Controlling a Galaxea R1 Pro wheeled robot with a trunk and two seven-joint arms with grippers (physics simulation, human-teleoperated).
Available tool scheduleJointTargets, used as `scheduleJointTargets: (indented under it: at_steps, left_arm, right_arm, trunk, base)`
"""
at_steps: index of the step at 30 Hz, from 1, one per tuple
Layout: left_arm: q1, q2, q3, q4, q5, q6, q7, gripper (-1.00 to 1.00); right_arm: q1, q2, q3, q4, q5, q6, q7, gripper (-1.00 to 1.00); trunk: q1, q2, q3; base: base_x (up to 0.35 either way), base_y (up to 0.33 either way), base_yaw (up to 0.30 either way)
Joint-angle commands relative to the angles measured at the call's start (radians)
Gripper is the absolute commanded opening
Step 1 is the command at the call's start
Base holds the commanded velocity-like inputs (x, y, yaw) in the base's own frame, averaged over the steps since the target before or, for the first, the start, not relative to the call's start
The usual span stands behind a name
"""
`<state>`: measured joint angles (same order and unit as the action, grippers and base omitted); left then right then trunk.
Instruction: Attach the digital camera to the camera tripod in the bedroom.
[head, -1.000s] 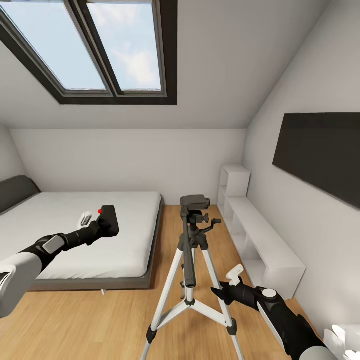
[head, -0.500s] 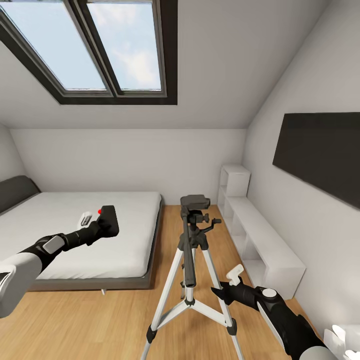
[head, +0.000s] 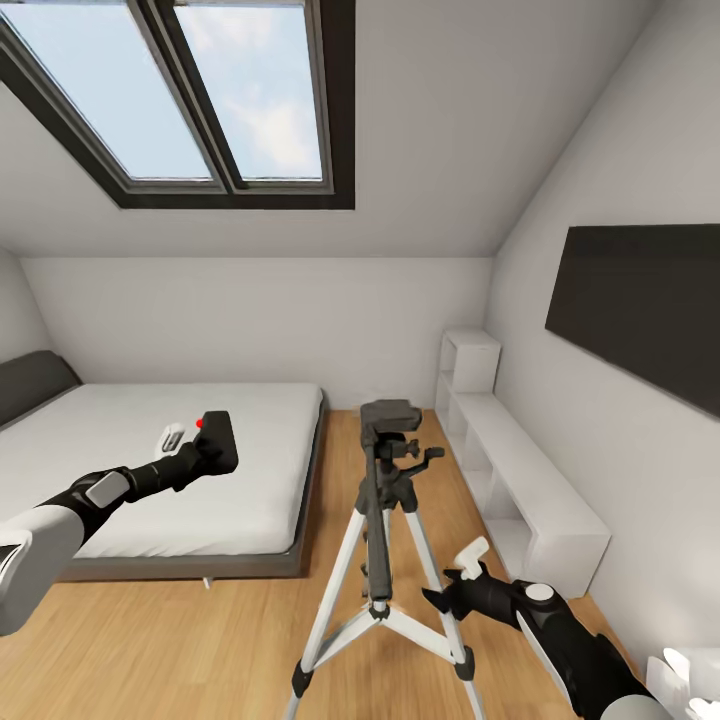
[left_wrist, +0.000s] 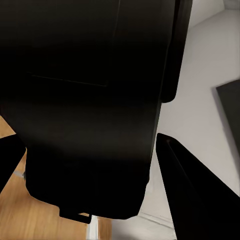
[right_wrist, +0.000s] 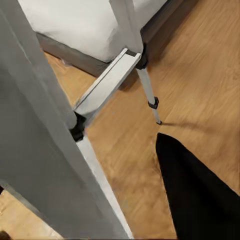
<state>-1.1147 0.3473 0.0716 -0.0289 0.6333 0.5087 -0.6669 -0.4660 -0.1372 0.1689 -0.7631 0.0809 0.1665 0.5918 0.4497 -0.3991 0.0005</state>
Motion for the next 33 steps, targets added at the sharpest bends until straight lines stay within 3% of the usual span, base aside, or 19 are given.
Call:
scheduleJointTargets:
  at_steps: [1,23,33]
  left_arm:
    - [0.000,0.000,0.011,-0.001,-0.001,0.007,-0.003,-1.00]
    - [0.000,-0.014,0.011,0.000,-0.001,0.007,-0.002,-1.00]
    - [0.000,-0.014,0.011,0.001,-0.001,0.007,-0.002,-1.00]
  right_arm:
    - [0.000,-0.001,0.001,-0.002,0.006,0.005,0.003,1.00]
    - [0.000,-0.012,0.000,-0.002,0.008,0.005,0.014,1.00]
    - [0.000,-0.013,0.000,-0.002,0.015,0.004,0.014,1.00]
  trunk:
    - [0.000,-0.001,0.000]
    - [0.000,-0.001,0.000]
    - [0.000,-0.001,0.000]
  base:
    - [-0.001,0.000,0.000]
    - [-0.008,0.000,0.000]
    - [-0.253,0.000,0.000]
